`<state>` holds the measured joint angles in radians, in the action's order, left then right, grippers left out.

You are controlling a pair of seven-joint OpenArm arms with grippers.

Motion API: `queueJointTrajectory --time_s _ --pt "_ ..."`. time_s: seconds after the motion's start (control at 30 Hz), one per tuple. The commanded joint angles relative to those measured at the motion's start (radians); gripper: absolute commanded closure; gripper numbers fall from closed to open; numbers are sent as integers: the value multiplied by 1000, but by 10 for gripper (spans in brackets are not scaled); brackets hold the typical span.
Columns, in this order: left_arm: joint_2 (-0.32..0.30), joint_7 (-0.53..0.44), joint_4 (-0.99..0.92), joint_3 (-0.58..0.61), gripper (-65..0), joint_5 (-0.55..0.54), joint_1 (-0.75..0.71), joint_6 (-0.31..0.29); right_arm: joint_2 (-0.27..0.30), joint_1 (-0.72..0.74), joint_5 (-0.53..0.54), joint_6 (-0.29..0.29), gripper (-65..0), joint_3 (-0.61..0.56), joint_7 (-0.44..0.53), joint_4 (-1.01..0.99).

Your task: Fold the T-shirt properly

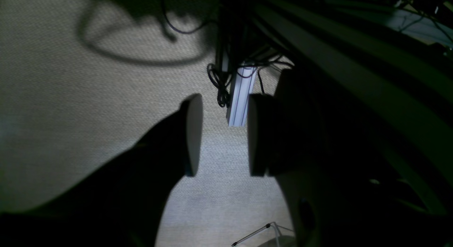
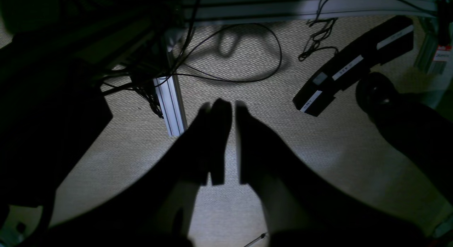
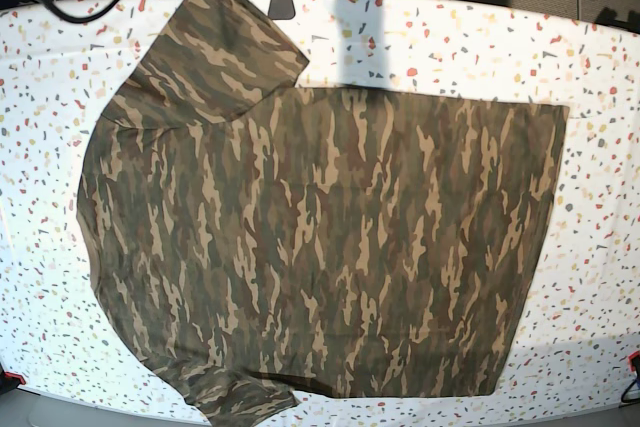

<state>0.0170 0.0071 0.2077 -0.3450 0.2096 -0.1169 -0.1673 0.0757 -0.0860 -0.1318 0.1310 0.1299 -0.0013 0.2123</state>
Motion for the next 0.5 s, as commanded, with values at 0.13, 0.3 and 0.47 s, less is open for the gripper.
queueJointTrajectory --time_s 0.13,0.3,0.47 --pt "2 -11 2 0 -215 0 -7 -6 24 -3 5 13 -70 0 1 6" --pt "2 -11 2 0 -215 0 -7 -6 27 -3 5 15 -70 0 1 6" --pt "2 -11 2 0 -215 0 -8 -6 27 -3 5 37 -70 0 2 6"
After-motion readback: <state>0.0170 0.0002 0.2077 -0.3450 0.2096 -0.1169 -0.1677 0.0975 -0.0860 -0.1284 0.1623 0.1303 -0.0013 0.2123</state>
